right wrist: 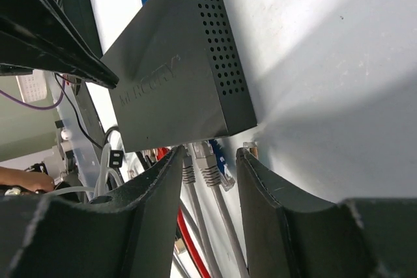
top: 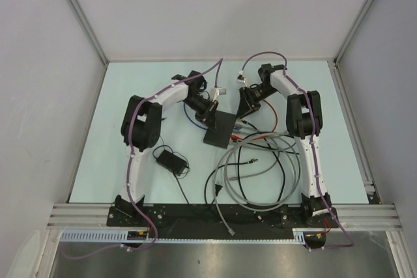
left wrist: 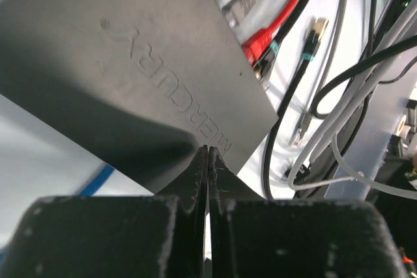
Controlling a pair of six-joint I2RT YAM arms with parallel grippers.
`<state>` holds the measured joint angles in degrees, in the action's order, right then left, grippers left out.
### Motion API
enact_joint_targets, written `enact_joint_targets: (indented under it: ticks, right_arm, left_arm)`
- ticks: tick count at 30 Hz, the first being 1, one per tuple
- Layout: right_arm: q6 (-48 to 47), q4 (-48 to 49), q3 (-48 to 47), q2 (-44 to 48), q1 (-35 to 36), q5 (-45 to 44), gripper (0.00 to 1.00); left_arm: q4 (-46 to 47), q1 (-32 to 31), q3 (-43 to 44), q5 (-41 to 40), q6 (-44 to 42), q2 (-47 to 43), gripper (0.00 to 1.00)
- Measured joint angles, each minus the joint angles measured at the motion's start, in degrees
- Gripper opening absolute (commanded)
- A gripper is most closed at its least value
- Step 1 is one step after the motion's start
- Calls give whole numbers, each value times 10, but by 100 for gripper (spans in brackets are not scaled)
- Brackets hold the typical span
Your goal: Pull the plug from the switch port
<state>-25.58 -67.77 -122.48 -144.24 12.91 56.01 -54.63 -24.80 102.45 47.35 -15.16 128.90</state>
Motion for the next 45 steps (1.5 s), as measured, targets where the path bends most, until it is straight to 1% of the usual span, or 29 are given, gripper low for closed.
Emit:
enact_joint_targets:
  ticks: [8, 18, 30, 37, 42, 45]
  right_arm:
    - [-13, -14, 5, 0, -2, 5, 44]
    - [-32, -31, 25, -6, 6, 24, 46]
    - [-27, -13, 50, -6, 13, 31, 40]
    - [-22, -7, 51, -6, 12, 30, 42]
    - [-10, -4, 51, -6, 12, 30, 46]
    - [-5, -3, 52, -6, 12, 31, 40]
  left_arm:
    - [-21, 0, -47, 5, -3, -2, 0]
    - [-31, -5, -51, 2, -3, -2, 0]
    - [-36, -17, -52, -2, -3, -2, 0]
    - [-36, -18, -52, -2, -3, -2, 0]
    - [-36, -18, -52, -2, -3, -2, 0]
    - [-36, -18, -52, -2, -3, -2, 0]
